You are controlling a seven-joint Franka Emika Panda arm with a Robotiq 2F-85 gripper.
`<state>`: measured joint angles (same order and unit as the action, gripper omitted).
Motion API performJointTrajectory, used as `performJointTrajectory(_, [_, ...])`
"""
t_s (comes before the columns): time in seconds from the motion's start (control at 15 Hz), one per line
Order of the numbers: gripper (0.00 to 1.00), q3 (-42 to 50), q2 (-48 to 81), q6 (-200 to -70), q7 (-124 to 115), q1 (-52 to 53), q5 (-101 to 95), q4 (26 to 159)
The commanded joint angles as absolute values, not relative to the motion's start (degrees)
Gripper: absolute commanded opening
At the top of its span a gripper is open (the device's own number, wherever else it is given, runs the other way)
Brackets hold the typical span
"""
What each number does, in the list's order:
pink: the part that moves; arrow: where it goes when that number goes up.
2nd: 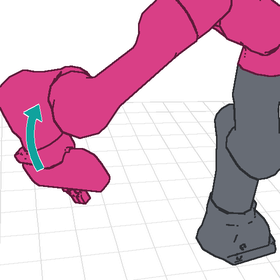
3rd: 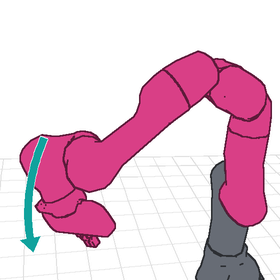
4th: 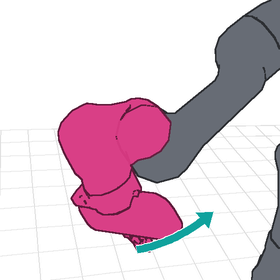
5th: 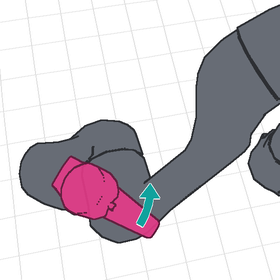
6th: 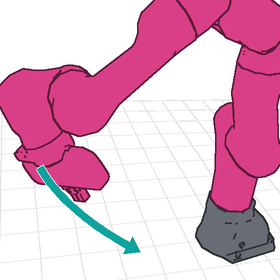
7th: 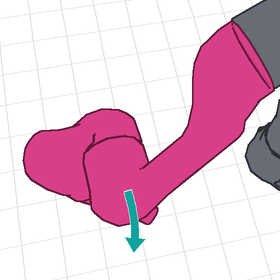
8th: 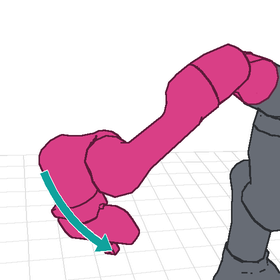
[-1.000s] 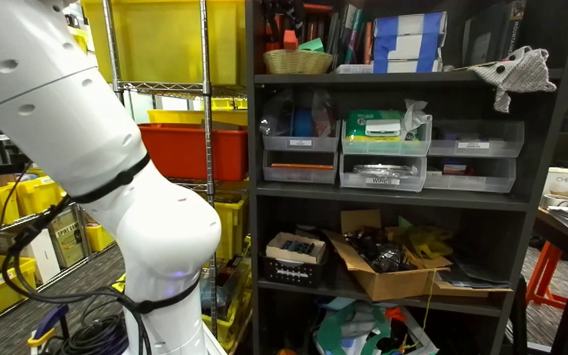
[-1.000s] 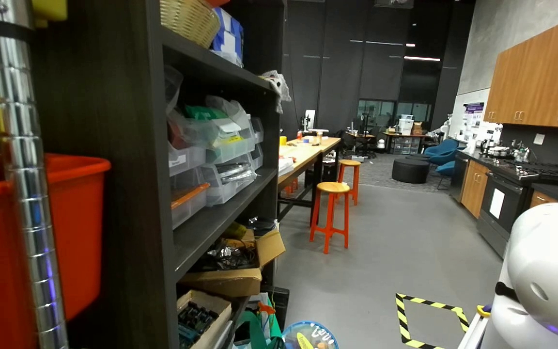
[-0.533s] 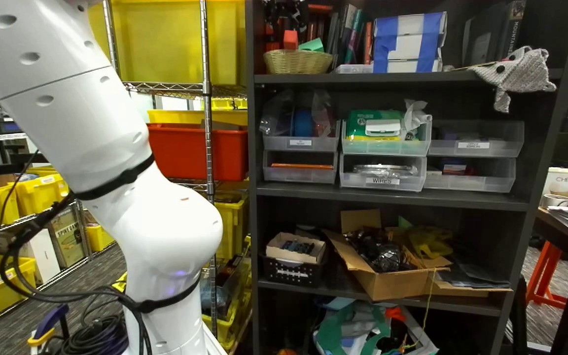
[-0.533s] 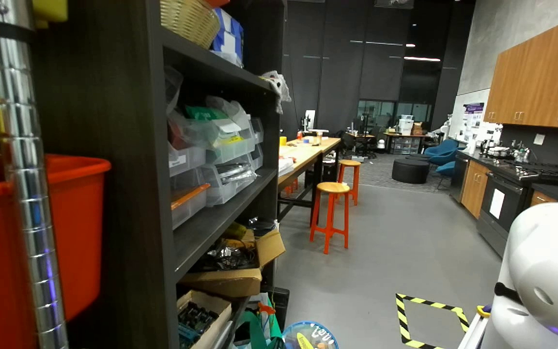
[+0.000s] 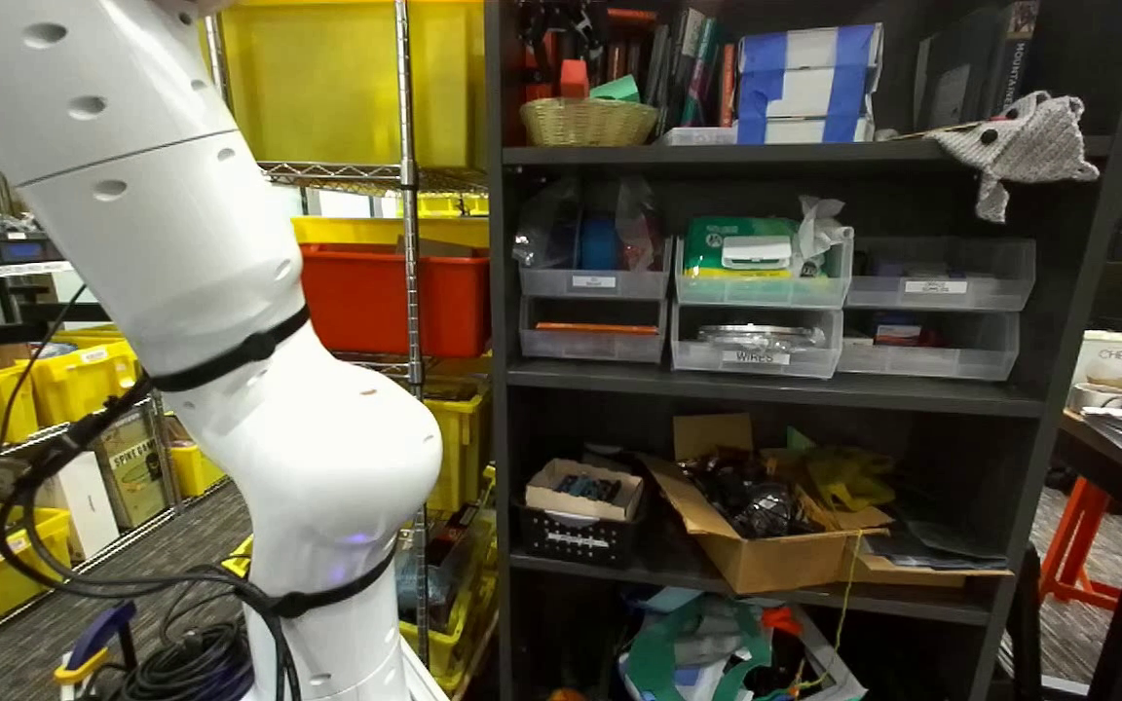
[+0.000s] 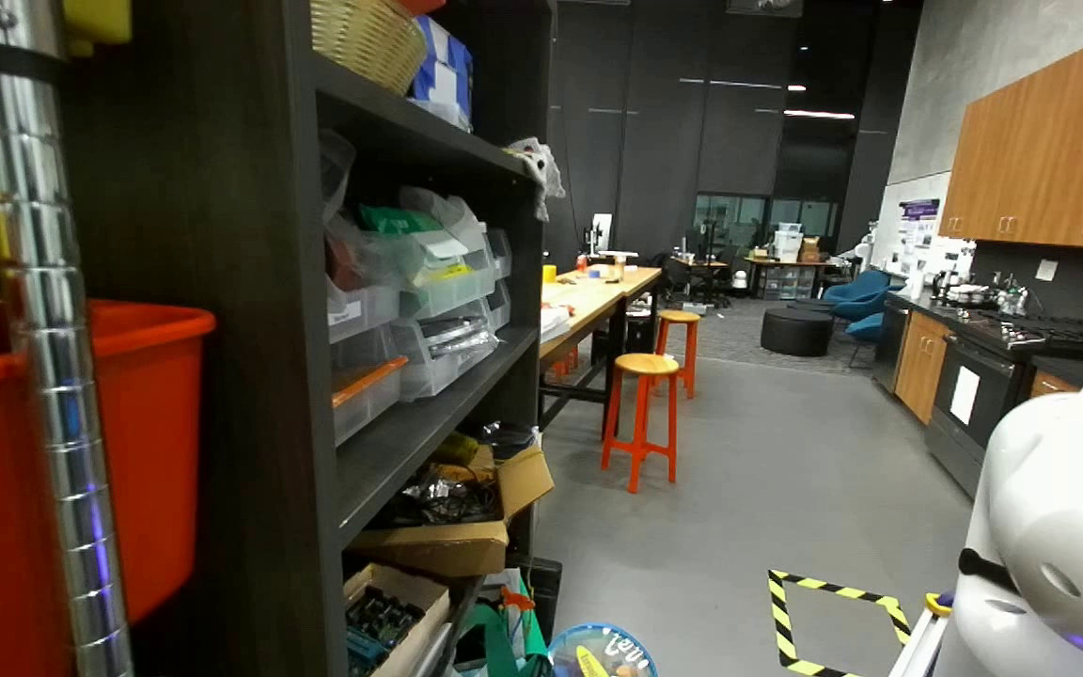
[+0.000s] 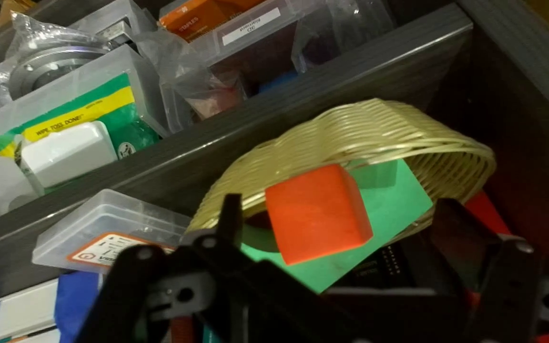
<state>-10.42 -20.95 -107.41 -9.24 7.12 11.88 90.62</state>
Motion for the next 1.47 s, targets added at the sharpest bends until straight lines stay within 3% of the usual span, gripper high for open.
performJointTrajectory(0.0, [1.0, -10.24, -19.12, -105.51, -6.74, 8.31, 11.89, 87.85])
performJointTrajectory(0.6, [1.0, -9.33, -17.92, -104.37, -3.43, 8.38, 11.83, 86.85])
performJointTrajectory(0.67, [0.75, -9.24, -17.77, -104.32, -3.21, 8.35, 11.74, 86.75])
performJointTrajectory(0.73, [0.74, -9.15, -17.67, -104.16, -3.0, 8.34, 11.74, 86.68])
performJointTrajectory(0.87, [0.61, -8.96, -17.64, -103.83, -2.48, 8.36, 11.77, 86.65])
performJointTrajectory(1.2, [0.21, -8.94, -17.49, -103.57, -1.83, 8.4, 11.69, 86.46])
performJointTrajectory(1.27, [0.16, -8.94, -17.44, -103.55, -1.82, 8.39, 11.71, 86.37])
performJointTrajectory(1.4, [0.16, -8.98, -18.0, -104.38, -2.79, 8.17, 11.75, 86.72])
